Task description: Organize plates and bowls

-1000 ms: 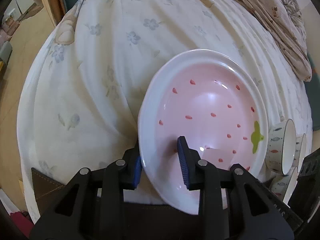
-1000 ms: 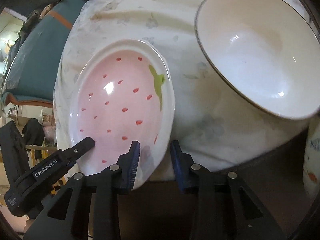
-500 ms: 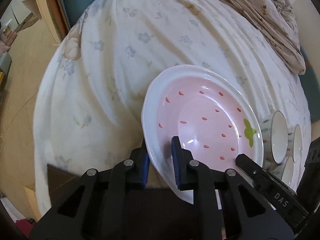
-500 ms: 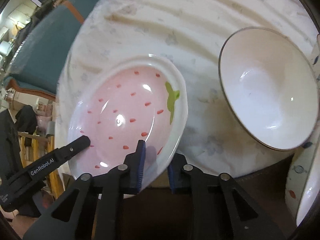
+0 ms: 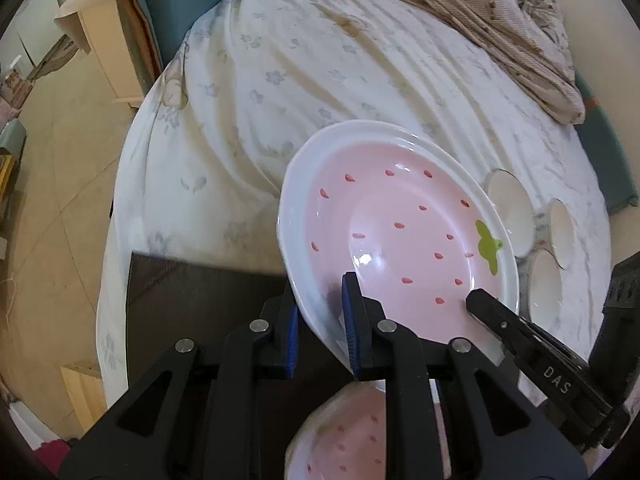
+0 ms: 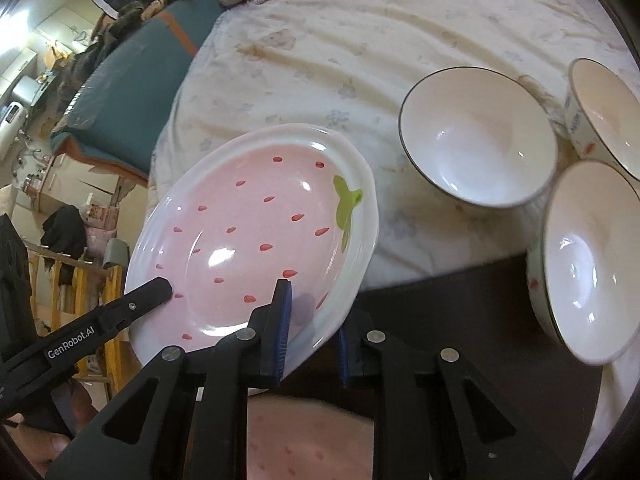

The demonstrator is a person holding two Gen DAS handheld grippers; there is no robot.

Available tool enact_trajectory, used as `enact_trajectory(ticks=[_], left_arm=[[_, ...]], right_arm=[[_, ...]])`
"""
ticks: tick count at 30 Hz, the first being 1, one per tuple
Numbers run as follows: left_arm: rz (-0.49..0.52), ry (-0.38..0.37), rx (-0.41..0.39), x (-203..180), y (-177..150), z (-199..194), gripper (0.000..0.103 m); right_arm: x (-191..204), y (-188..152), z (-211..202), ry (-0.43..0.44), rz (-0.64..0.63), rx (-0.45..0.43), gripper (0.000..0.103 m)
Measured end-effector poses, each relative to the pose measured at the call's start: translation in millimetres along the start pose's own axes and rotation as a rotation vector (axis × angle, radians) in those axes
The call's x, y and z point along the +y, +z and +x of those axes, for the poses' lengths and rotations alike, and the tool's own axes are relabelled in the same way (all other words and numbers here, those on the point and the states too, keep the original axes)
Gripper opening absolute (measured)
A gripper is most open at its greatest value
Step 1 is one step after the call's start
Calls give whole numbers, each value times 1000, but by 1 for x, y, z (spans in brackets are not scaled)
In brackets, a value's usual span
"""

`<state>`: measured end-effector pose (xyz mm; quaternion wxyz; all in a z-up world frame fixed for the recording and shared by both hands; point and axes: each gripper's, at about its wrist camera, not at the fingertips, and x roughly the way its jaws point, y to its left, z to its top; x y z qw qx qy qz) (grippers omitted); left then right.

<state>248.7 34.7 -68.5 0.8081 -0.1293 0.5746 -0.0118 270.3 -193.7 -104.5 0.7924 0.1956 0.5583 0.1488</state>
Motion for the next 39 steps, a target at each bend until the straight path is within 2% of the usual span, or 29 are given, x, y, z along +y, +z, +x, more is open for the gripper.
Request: enact_trajectory(ticks=[13, 20, 30, 39], left_arm=[[85, -44, -35, -21, -57, -60, 16], [136, -65, -53, -29, -97, -85, 16], [178, -84, 3, -28, -156, -89, 18], [190, -58, 58, -28, -179, -65, 19]], right_arm=[[-1, -56, -73, 37, -51, -51, 22], [-4, -95, -111, 55, -35, -73, 22], [-13, -152, -138, 48, -59, -49, 22], [-33, -187, -126, 56, -40, 2, 22]])
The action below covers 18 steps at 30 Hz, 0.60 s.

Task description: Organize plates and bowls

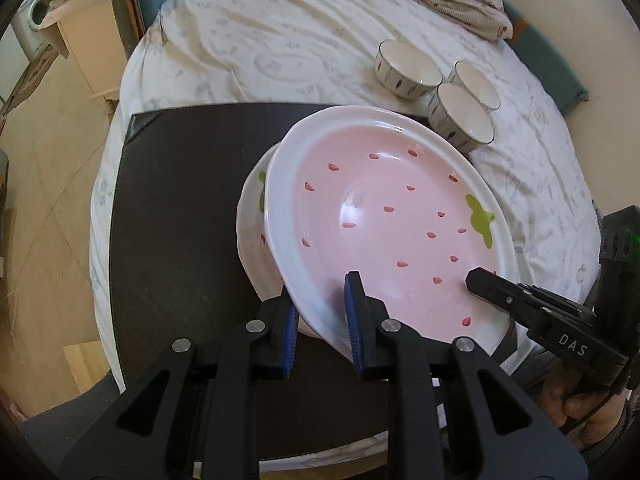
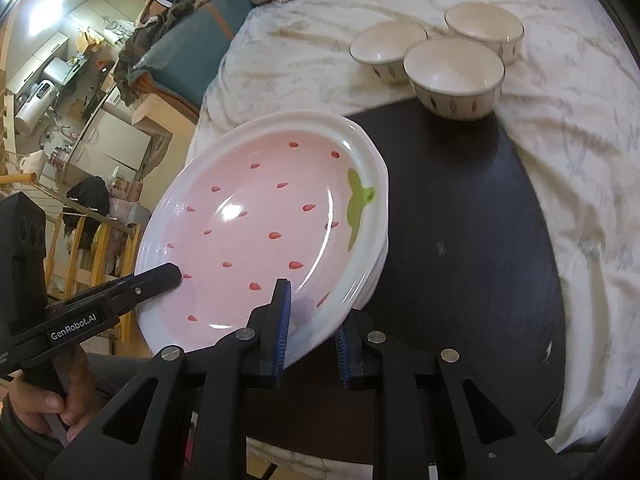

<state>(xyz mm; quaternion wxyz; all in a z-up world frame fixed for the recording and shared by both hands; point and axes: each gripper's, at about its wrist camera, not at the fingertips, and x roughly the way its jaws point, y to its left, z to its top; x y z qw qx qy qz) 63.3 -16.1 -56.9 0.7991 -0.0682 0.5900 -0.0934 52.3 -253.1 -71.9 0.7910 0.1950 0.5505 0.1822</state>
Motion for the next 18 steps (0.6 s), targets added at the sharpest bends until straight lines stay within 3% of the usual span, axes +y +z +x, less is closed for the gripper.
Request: enact_trajectory(ticks=[18], left_arm=[[-37, 39, 70, 27, -1, 26, 19]], right_arm=[[-7, 1, 43, 25, 25, 99, 22]])
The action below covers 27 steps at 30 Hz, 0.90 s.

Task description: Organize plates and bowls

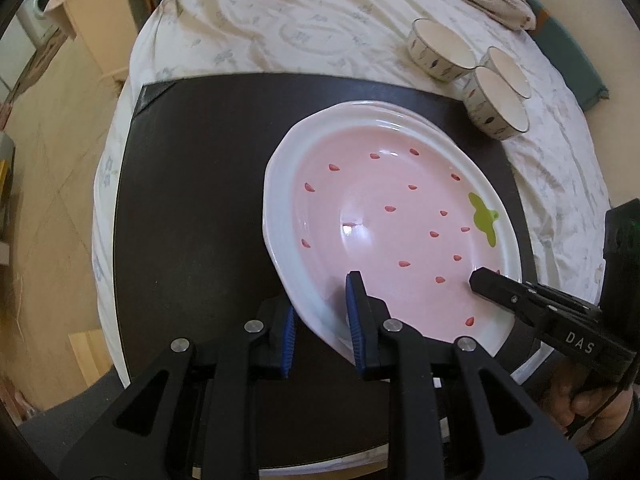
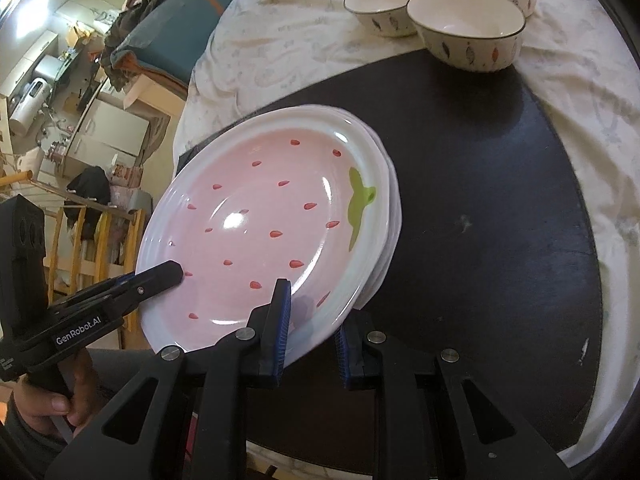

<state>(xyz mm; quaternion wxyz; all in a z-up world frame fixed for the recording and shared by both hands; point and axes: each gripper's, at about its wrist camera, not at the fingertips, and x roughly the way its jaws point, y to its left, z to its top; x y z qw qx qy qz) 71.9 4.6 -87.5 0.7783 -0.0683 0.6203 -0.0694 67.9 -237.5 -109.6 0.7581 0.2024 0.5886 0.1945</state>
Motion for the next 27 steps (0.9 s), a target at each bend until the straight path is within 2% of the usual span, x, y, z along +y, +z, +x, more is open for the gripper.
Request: enact_trajectory(ticks=[17, 20, 24, 27], left_arm=[[11, 54, 17, -1, 2, 7, 22], [48, 87, 30, -5, 3, 8, 25], [46, 140, 57, -2, 5, 11, 26], [67, 157, 39, -4, 6, 10, 28]], right_arm=[[-3, 7, 18, 17, 22, 57, 22], [-5, 7, 21, 32, 44, 64, 21], [-11, 8, 23, 59, 74, 79, 21], [-10, 7, 23, 52, 62, 83, 21]])
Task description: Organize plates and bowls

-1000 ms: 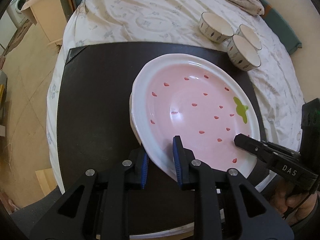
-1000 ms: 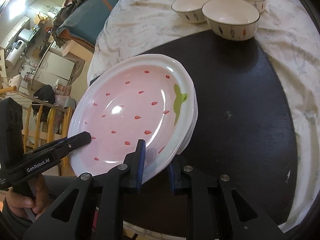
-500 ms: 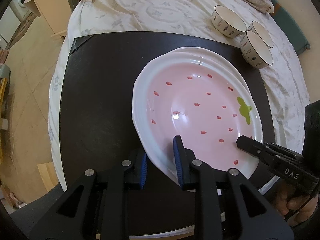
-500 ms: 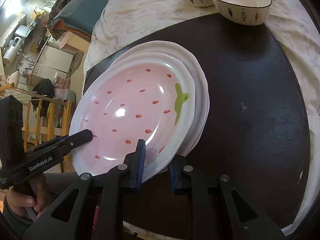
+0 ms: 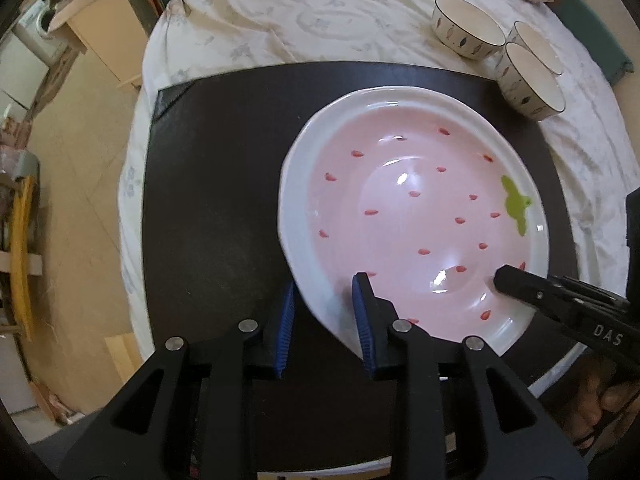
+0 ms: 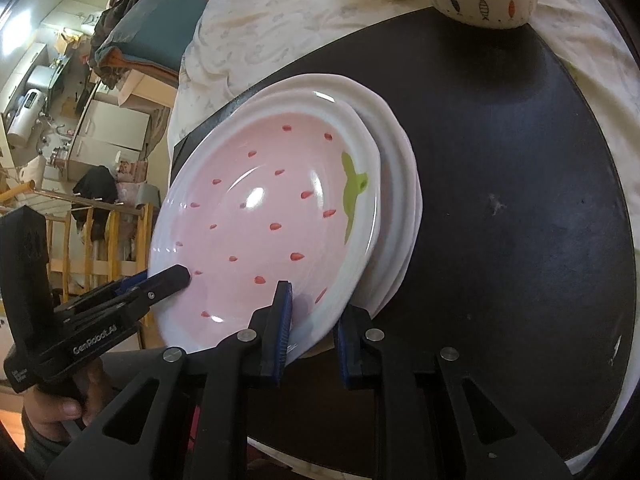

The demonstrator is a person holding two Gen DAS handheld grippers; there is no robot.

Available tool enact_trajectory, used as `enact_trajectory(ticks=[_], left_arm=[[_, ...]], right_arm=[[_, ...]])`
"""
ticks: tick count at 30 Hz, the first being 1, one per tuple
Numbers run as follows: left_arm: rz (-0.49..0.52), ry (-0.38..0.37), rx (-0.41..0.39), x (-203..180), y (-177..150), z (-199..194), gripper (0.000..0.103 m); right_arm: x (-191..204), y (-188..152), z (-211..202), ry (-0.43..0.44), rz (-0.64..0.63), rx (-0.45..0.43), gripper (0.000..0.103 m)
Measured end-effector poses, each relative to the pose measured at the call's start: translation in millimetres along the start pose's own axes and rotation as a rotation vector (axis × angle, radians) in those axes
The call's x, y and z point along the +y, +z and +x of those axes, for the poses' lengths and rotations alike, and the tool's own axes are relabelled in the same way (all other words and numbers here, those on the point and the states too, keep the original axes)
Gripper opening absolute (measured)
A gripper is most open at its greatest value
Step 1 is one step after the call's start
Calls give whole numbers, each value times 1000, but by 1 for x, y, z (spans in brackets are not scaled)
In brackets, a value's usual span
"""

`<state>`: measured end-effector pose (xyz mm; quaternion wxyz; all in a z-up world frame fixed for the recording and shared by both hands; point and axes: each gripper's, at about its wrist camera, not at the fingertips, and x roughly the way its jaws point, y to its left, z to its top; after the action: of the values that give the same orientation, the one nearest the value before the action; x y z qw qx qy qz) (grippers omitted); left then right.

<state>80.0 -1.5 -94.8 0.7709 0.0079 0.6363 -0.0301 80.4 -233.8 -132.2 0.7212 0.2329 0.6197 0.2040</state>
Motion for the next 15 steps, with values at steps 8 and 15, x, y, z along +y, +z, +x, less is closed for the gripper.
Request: enact_trajectory(ticks=[8, 15], left_arm=[[-20, 37, 23, 1, 5, 18, 60], [-46, -2, 36, 5, 8, 24, 61]], right_arm=[[-3, 0, 0, 5, 19, 6, 21], [-6, 1, -3, 24, 48, 16, 21]])
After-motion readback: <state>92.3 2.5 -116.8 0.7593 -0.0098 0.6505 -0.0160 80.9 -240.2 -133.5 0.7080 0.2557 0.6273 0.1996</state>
